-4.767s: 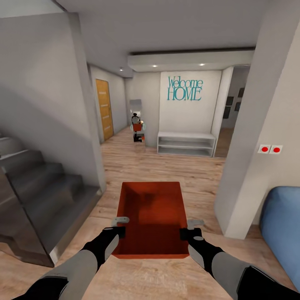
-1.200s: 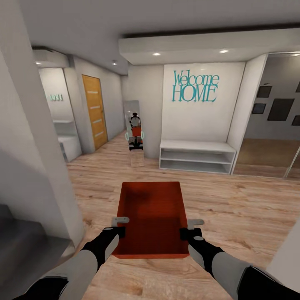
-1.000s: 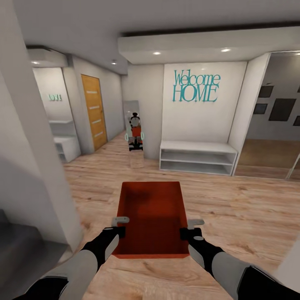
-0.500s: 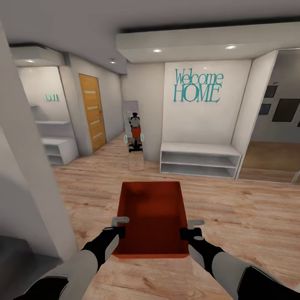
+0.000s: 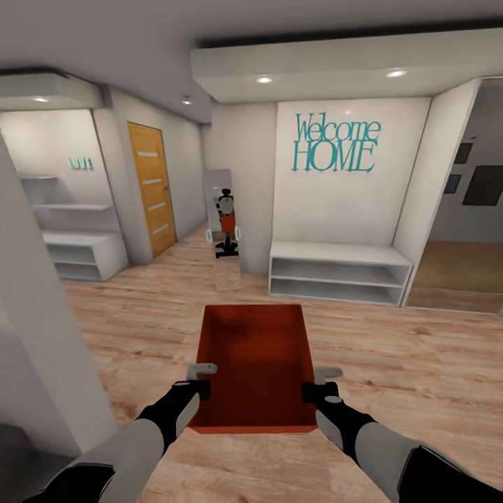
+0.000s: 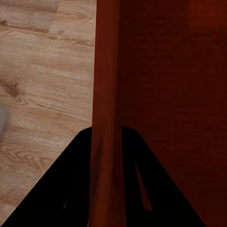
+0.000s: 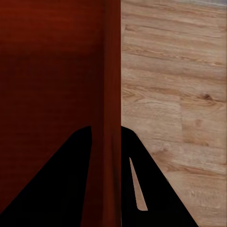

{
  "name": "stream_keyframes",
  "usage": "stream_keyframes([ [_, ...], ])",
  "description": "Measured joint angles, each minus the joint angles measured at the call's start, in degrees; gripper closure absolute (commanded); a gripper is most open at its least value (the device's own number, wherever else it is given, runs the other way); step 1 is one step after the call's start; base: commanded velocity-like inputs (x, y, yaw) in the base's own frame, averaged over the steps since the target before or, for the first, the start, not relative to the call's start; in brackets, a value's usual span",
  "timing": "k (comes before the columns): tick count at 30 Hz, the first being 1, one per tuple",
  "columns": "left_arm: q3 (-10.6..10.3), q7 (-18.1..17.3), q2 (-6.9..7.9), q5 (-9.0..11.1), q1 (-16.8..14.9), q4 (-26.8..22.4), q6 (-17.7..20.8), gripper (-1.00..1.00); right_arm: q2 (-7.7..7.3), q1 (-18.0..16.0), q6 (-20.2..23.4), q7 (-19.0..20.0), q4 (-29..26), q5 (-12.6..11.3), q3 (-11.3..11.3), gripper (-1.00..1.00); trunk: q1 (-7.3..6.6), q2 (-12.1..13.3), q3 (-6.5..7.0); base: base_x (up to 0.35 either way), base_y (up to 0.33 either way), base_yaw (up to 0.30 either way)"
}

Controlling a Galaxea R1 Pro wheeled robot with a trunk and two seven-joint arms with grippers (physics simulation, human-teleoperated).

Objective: Move the two storage containers from the living room to the garage. In the garage, place one container on the floor and stack the other container on top of it (either order is fine).

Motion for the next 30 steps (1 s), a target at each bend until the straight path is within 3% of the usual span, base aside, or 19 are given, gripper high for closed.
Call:
stream_keyframes([
  [30, 0.00, -0.04, 0.04, 0.00, 0.00, 0.00, 0.05, 1.00, 0.08, -0.02, 0.00, 0.00, 0.10, 0.03, -0.05, 1.00, 0.00, 0.00, 0.00, 0.323, 0.000, 0.028],
])
